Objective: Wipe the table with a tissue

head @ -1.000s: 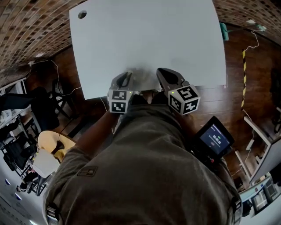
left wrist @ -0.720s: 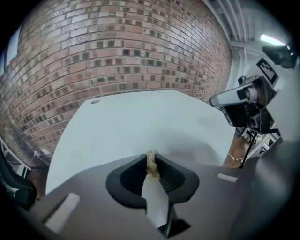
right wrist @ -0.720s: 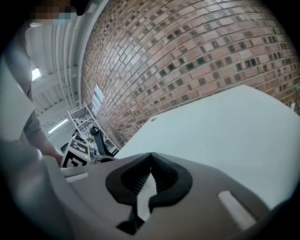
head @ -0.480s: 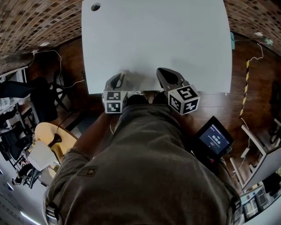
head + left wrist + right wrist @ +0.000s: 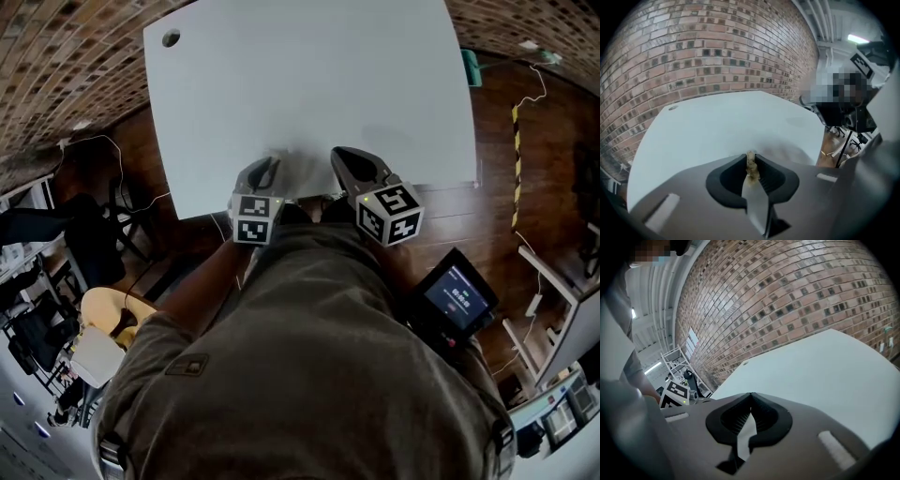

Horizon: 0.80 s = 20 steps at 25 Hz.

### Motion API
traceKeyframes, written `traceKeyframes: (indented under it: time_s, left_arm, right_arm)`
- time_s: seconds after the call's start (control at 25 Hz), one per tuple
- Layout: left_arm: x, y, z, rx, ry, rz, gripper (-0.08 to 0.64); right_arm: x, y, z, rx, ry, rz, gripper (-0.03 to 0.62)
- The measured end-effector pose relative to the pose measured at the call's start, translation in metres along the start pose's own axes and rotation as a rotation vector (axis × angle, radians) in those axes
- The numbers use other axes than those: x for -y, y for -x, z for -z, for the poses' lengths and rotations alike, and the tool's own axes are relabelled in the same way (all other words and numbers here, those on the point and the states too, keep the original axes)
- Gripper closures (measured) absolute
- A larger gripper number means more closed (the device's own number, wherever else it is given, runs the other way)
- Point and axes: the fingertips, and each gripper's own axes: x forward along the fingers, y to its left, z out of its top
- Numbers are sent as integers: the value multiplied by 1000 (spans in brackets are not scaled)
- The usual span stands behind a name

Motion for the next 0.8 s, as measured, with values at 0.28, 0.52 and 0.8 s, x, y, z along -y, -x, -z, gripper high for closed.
traceKeyframes:
  time_s: [0.28, 0.52, 0.8]
  left_arm:
    - [59, -21, -21, 16, -78, 134, 505]
    - [54, -21, -21, 23, -74, 124, 505]
    - [2, -3, -5, 17, 11, -4, 505]
  right_arm:
    - [21, 22, -1, 17, -15, 50, 578]
    - [21, 20, 0, 11, -8, 41, 578]
    - [-1, 0, -2, -14, 26, -26, 578]
